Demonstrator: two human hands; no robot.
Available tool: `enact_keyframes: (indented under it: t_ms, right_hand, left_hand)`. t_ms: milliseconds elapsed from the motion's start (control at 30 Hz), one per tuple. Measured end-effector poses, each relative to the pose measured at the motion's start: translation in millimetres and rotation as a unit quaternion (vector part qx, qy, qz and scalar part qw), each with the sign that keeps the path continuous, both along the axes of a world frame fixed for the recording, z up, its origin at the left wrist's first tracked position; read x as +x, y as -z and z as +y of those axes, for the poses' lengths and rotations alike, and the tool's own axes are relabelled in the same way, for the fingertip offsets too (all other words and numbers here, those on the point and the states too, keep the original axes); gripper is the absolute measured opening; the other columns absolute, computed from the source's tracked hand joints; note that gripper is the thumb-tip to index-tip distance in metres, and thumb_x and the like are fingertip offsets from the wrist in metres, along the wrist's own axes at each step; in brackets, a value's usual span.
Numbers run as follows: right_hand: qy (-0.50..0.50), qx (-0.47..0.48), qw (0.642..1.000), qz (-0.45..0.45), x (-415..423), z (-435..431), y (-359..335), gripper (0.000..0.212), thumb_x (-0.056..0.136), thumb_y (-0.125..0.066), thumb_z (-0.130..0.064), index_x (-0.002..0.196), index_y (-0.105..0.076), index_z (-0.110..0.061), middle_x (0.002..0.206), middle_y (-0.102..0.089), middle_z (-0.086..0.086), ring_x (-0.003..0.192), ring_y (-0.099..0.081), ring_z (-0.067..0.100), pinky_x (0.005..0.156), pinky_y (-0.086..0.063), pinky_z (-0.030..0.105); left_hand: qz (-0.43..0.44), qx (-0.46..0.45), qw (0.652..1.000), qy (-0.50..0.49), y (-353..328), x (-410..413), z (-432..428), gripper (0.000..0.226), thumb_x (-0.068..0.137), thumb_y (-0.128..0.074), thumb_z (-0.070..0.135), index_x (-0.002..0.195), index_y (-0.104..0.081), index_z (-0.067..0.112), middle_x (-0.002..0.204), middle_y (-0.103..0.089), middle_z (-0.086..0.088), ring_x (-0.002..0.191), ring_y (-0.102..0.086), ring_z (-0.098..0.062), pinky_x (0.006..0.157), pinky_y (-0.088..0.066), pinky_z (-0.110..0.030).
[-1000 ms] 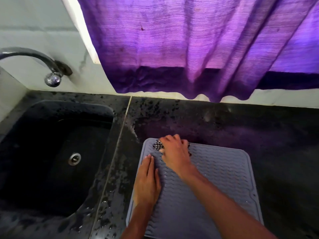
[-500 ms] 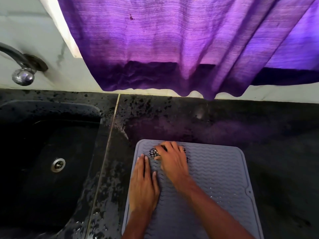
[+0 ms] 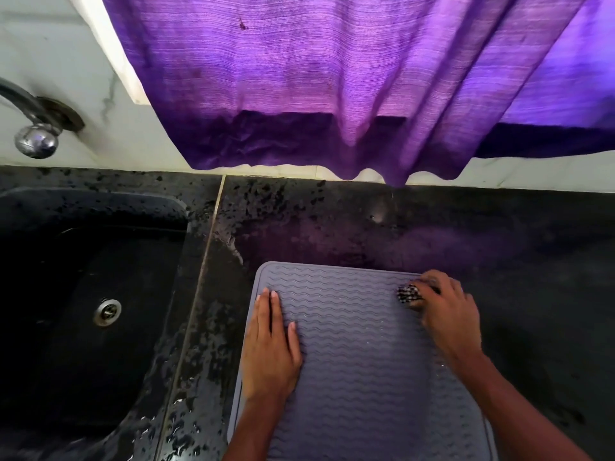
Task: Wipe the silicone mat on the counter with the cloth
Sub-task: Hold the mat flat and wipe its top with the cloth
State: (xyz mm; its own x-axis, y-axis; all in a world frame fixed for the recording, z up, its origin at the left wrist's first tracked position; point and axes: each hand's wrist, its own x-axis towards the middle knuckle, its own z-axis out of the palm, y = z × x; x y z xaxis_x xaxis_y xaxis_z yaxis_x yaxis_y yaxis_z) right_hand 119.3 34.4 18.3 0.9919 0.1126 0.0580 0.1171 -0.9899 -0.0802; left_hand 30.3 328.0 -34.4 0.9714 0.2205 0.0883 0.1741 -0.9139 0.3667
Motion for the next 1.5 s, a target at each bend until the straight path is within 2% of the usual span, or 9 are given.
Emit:
enact_keyframes:
  t_ms: [100,233,367,433,733,967,1133,1267,1500]
  right_hand:
    - [0.011,0.023,1.0,0.008,1.8,1.5,-5.4,0.055,0.056,-0.075,0.003,0.108,-0.066,-0.015,0.116,-0.058,0.003,0.099,-0.048,0.029,0.08,-0.044,0.042]
    - [-0.068,0.104,0.992,0.007,10.8,69.0,-17.0,0.067,0.057,-0.072,0.001,0.115,-0.06,-0.028,0.107,-0.065,-0.007,0.093,-0.051,0.026,0.075,-0.046,0.043]
    - [-0.164,0.091,0.982,0.016,13.8,156.1,-19.1,0.042,0.076,-0.063,-0.012,0.112,-0.06,-0.034,0.109,-0.062,-0.012,0.101,-0.048,0.022,0.077,-0.04,0.04]
    - [-0.176,0.07,0.981,0.033,12.4,172.5,-11.4,0.042,0.079,-0.062,-0.01,0.115,-0.06,-0.03,0.116,-0.06,-0.007,0.105,-0.047,0.024,0.081,-0.038,0.041]
    - [-0.1,0.046,0.993,0.034,14.6,112.7,-9.8,0.038,0.076,-0.071,-0.016,0.11,-0.066,-0.034,0.107,-0.063,-0.008,0.099,-0.051,0.024,0.077,-0.037,0.039]
    - [-0.053,0.002,0.998,0.015,8.4,23.2,-4.1,0.065,0.048,-0.084,-0.007,0.108,-0.068,-0.03,0.101,-0.063,-0.005,0.093,-0.054,0.027,0.075,-0.042,0.04]
    - [-0.003,-0.031,0.999,0.03,6.8,-19.1,-9.0,0.063,0.053,-0.084,-0.008,0.11,-0.069,-0.031,0.103,-0.063,-0.002,0.093,-0.052,0.029,0.074,-0.043,0.04]
    - [0.031,-0.04,0.996,0.067,14.7,-4.7,-24.1,0.044,0.077,-0.07,-0.011,0.118,-0.064,-0.028,0.116,-0.059,-0.002,0.102,-0.049,0.028,0.081,-0.045,0.042]
    - [-0.103,0.072,0.991,0.048,17.2,105.3,-17.2,0.042,0.076,-0.071,-0.009,0.114,-0.065,-0.024,0.113,-0.061,-0.004,0.098,-0.052,0.028,0.076,-0.048,0.042]
  left_hand:
    - [0.005,-0.001,1.0,0.003,-0.5,0.2,0.1,0.062,0.104,-0.032,0.037,0.155,-0.034,0.001,0.164,-0.029,-0.016,0.15,-0.031,-0.03,0.124,-0.021,-0.035]
    - [-0.002,0.007,1.0,0.018,-1.9,0.1,-0.2,0.06,0.105,-0.031,0.034,0.155,-0.034,0.001,0.163,-0.031,-0.016,0.151,-0.031,-0.029,0.123,-0.023,-0.037]
    - [0.012,0.021,0.999,0.043,-1.2,1.5,2.3,0.06,0.107,-0.022,0.035,0.156,-0.031,0.002,0.165,-0.026,-0.015,0.153,-0.025,-0.029,0.123,-0.022,-0.041]
    - [0.019,0.028,0.998,0.046,-0.8,1.7,2.4,0.061,0.108,-0.019,0.037,0.157,-0.028,0.002,0.166,-0.023,-0.014,0.154,-0.022,-0.028,0.123,-0.019,-0.04]
    - [0.017,0.04,0.998,0.039,-1.0,1.2,2.3,0.062,0.107,-0.023,0.037,0.156,-0.029,0.001,0.166,-0.023,-0.015,0.155,-0.019,-0.027,0.126,-0.015,-0.037]
    - [0.019,0.039,0.998,0.036,-0.5,1.1,2.5,0.062,0.107,-0.024,0.038,0.157,-0.028,0.003,0.167,-0.022,-0.012,0.155,-0.018,-0.026,0.124,-0.021,-0.04]
    - [0.026,0.058,0.997,0.033,-0.7,0.2,2.6,0.062,0.107,-0.022,0.039,0.158,-0.026,0.003,0.167,-0.019,-0.012,0.156,-0.016,-0.026,0.124,-0.02,-0.04]
    - [0.025,0.071,0.996,0.039,-2.0,0.8,0.8,0.062,0.106,-0.022,0.037,0.157,-0.026,0.001,0.167,-0.02,-0.016,0.155,-0.017,-0.027,0.124,-0.02,-0.041]
    - [0.022,0.065,0.997,0.044,-2.5,1.6,2.2,0.062,0.106,-0.025,0.036,0.156,-0.03,0.0,0.166,-0.024,-0.016,0.154,-0.022,-0.029,0.123,-0.022,-0.041]
